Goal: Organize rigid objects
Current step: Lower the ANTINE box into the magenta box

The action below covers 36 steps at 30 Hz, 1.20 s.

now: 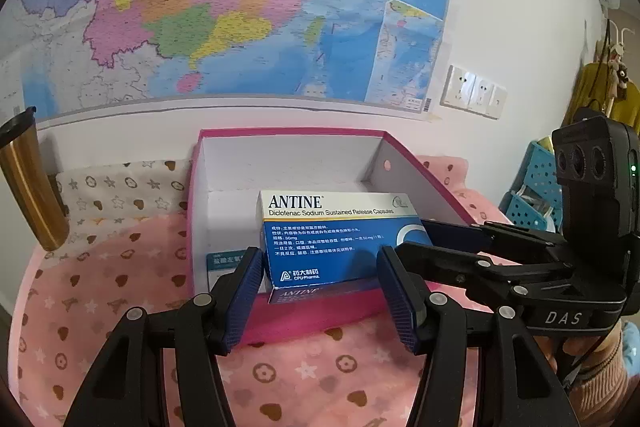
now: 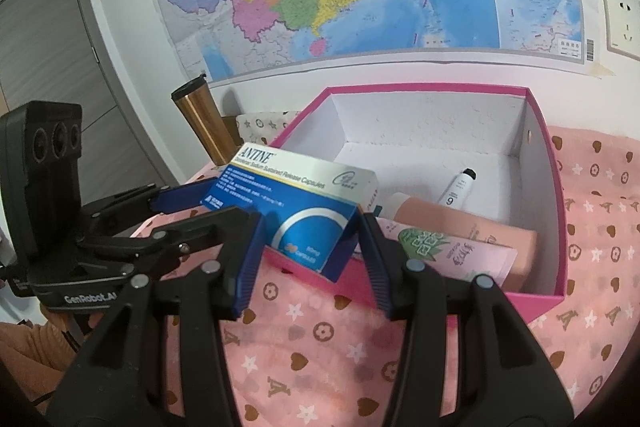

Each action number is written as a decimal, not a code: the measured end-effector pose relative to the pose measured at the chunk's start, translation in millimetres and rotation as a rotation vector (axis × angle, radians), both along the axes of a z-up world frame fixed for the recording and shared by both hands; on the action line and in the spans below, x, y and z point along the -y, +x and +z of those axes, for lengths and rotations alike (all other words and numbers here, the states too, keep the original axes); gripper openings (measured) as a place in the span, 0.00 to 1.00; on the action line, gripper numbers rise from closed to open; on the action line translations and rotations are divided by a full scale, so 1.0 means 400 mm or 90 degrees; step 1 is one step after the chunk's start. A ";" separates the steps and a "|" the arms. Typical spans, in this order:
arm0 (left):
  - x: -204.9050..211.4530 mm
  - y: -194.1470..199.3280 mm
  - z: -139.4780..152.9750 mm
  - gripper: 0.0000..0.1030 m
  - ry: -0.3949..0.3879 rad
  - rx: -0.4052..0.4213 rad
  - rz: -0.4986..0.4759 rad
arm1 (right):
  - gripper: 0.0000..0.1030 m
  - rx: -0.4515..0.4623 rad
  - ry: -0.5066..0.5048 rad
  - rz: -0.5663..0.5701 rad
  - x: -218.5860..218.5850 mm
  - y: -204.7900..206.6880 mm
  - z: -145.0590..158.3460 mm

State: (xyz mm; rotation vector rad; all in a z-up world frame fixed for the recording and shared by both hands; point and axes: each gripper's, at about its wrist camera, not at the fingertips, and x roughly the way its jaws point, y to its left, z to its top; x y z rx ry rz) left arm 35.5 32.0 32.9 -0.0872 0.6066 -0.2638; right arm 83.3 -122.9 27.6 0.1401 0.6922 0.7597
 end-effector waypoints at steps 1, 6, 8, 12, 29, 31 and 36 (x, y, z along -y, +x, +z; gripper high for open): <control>-0.001 0.004 0.000 0.57 0.001 0.000 0.002 | 0.49 0.000 -0.001 0.000 -0.001 0.000 0.000; -0.005 0.020 -0.002 0.57 0.002 -0.002 0.009 | 0.49 0.001 -0.005 0.000 -0.008 0.007 0.001; -0.006 0.024 -0.003 0.57 0.003 -0.003 0.010 | 0.49 -0.001 -0.006 -0.001 -0.011 0.014 0.001; -0.009 0.036 -0.006 0.57 0.002 -0.008 0.015 | 0.49 -0.005 -0.009 -0.001 -0.017 0.026 -0.002; -0.029 0.082 -0.028 0.57 -0.012 -0.037 0.029 | 0.50 -0.028 -0.009 0.001 -0.034 0.062 -0.025; -0.032 0.089 -0.029 0.57 -0.017 -0.041 0.030 | 0.50 -0.029 -0.009 0.001 -0.035 0.066 -0.026; -0.037 0.104 -0.035 0.57 -0.017 -0.051 0.037 | 0.50 -0.033 -0.014 0.001 -0.040 0.075 -0.027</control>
